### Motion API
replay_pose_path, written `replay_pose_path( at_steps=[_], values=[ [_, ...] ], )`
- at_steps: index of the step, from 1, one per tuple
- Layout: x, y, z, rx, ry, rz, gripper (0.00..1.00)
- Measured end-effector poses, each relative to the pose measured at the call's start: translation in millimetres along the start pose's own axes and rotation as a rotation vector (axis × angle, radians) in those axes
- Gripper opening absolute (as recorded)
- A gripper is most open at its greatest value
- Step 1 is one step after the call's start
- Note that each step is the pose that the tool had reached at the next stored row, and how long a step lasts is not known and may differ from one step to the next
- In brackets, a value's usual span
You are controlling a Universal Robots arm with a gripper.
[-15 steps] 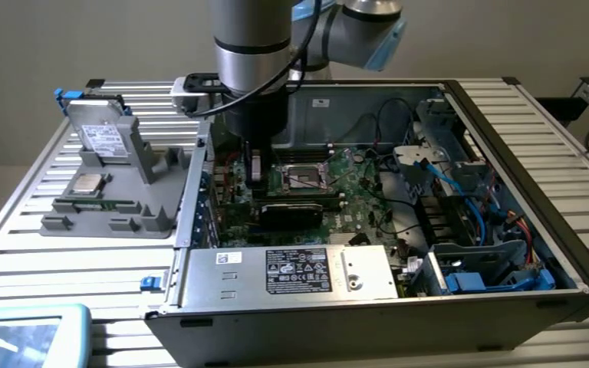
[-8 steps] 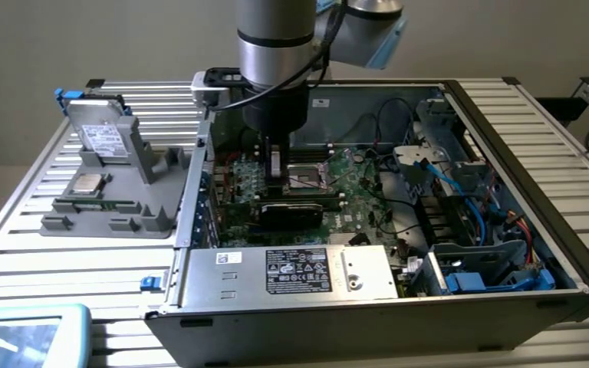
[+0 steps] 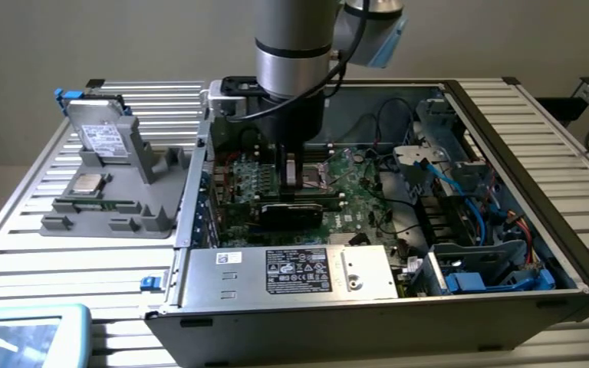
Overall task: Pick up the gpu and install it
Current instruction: 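Press down on the gpu until it lock into place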
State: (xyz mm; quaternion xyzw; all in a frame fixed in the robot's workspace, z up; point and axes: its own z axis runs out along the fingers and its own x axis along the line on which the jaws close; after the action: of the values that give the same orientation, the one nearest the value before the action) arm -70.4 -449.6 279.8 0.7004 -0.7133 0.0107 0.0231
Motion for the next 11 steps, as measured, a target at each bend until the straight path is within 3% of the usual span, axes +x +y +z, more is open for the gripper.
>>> replay_pose_path(
  at_steps=[11],
  values=[
    [-3.6, 0.5, 10.7, -0.0005, -0.0031, 0.002, 0.11]
  ],
)
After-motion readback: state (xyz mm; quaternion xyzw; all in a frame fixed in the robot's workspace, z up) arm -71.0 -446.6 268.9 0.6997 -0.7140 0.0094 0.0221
